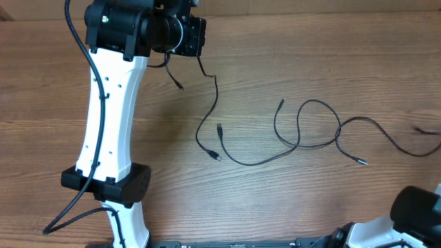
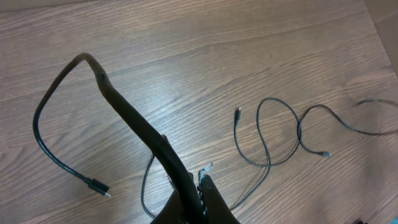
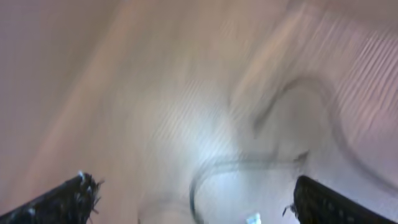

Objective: Untangle cables

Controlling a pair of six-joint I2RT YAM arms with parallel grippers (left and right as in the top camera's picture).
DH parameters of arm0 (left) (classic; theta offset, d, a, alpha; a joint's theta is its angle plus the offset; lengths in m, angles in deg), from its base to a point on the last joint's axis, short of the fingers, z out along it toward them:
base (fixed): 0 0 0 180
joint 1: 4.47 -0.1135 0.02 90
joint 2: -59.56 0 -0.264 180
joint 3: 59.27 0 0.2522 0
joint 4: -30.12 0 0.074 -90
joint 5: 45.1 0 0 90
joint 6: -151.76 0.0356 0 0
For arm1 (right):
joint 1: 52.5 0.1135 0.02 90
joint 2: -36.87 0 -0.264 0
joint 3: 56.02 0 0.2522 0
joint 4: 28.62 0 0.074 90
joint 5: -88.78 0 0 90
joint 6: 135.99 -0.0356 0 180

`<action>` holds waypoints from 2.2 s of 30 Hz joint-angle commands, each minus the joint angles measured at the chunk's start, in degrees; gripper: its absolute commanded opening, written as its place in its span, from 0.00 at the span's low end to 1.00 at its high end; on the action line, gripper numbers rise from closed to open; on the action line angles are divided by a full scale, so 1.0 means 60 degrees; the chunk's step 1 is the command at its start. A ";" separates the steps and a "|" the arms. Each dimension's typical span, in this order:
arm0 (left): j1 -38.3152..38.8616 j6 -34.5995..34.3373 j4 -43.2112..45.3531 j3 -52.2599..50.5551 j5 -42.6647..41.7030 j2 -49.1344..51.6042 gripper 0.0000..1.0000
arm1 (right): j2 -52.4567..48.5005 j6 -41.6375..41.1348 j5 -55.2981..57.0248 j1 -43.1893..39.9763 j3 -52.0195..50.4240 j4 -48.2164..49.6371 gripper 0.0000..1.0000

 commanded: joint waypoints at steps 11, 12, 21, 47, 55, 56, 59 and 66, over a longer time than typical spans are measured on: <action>0.0080 0.0219 -0.0076 0.0018 0.0084 0.0036 0.04 | 0.0011 0.1024 -0.1439 0.0280 -0.3534 -0.0219 1.00; 0.0080 0.0219 -0.0076 0.0018 0.0084 0.0036 0.04 | 0.0011 0.1129 -0.1628 0.0328 -0.3825 -0.0022 1.00; 0.0080 0.0219 -0.0087 0.0018 0.0084 0.0036 0.04 | 0.0011 0.0667 -0.1894 0.1304 -0.6182 0.2317 1.00; 0.0080 0.0215 -0.0248 0.0018 0.0073 0.0036 0.04 | -0.0415 -0.3370 -0.1213 0.1974 -0.9745 0.7938 0.69; 0.0080 0.0215 -0.0248 0.0018 0.0076 0.0036 0.04 | -0.0739 -0.3402 -0.1147 0.1974 -0.9745 0.8466 0.53; 0.0080 0.0215 -0.0248 0.0018 0.0076 0.0036 0.04 | -0.0739 -0.3399 -0.1147 0.1974 -0.9745 0.8524 0.46; 0.0080 0.0215 -0.0248 0.0018 0.0076 0.0036 0.04 | -0.0739 -0.3399 -0.1140 0.1974 -0.9745 0.8553 0.34; 0.0080 0.0215 -0.0248 0.0018 0.0076 0.0036 0.04 | -0.0739 -0.3395 -0.1144 0.1974 -0.9745 0.8546 0.04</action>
